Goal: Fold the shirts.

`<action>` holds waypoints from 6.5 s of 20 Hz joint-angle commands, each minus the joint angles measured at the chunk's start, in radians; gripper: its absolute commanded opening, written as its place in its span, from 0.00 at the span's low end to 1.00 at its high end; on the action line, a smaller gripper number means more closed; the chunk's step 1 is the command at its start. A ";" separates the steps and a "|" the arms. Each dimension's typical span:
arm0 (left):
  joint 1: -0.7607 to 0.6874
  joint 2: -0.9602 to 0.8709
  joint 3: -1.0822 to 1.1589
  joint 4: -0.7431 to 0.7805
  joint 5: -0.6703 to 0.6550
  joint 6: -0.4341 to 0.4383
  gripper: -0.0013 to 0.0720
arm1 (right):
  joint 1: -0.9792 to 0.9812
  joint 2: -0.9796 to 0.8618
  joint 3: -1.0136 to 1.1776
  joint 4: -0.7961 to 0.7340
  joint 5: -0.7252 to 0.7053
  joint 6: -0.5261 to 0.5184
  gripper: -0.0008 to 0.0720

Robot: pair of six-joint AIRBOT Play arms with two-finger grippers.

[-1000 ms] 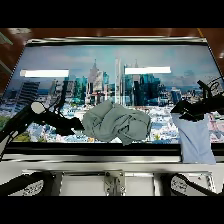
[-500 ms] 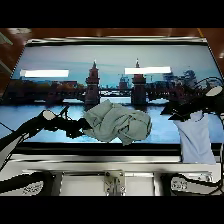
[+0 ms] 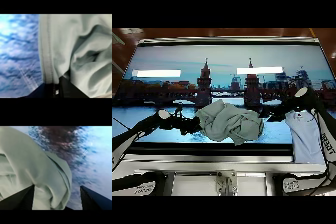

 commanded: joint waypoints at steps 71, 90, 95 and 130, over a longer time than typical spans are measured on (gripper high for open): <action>0.193 0.040 -0.061 -0.087 -0.141 0.193 0.82 | -0.431 0.562 -0.308 -0.099 -0.034 -0.027 0.93; 0.078 -0.113 0.022 -0.221 -0.021 0.361 0.07 | -0.431 0.480 -0.502 -0.103 -0.058 -0.012 0.94; 0.078 -0.079 0.039 -0.216 -0.126 0.428 0.07 | -0.431 0.396 -0.505 0.031 -0.214 -0.011 0.94; 0.151 0.810 1.231 0.716 -0.432 -0.014 0.07 | -0.296 1.089 0.609 -0.271 -0.074 0.076 0.10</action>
